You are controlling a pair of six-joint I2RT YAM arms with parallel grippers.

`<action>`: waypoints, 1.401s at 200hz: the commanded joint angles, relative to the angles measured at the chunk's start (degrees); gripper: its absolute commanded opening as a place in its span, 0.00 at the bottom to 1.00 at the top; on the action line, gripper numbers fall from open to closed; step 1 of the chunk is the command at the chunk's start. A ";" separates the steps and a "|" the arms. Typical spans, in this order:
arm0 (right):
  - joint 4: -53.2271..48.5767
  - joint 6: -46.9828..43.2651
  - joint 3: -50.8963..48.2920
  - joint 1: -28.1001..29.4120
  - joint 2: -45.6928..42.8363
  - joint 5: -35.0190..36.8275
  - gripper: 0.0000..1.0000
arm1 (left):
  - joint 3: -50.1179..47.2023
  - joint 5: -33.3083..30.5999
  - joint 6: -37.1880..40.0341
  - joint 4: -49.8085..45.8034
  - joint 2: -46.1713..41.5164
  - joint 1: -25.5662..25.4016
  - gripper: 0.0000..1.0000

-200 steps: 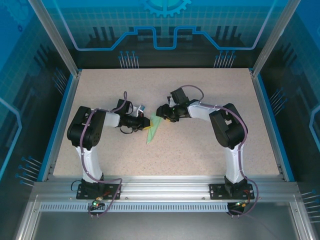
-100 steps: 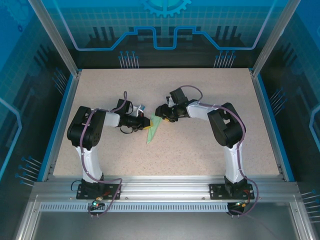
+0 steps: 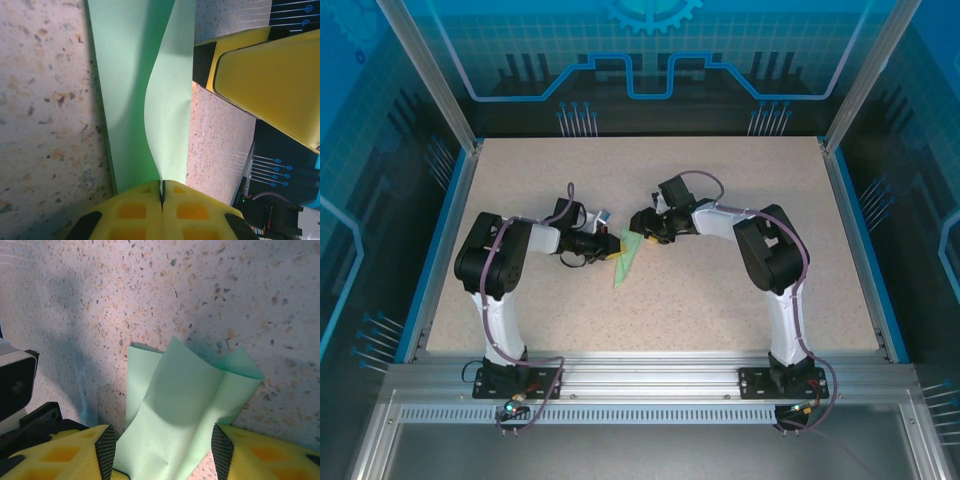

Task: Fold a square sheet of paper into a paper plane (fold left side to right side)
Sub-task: Fold the wing for the fifth time at the center of the table.

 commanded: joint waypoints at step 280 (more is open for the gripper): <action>-10.12 -3.42 5.18 1.29 3.72 3.40 0.58 | 1.80 0.27 2.73 -2.07 0.37 0.97 0.04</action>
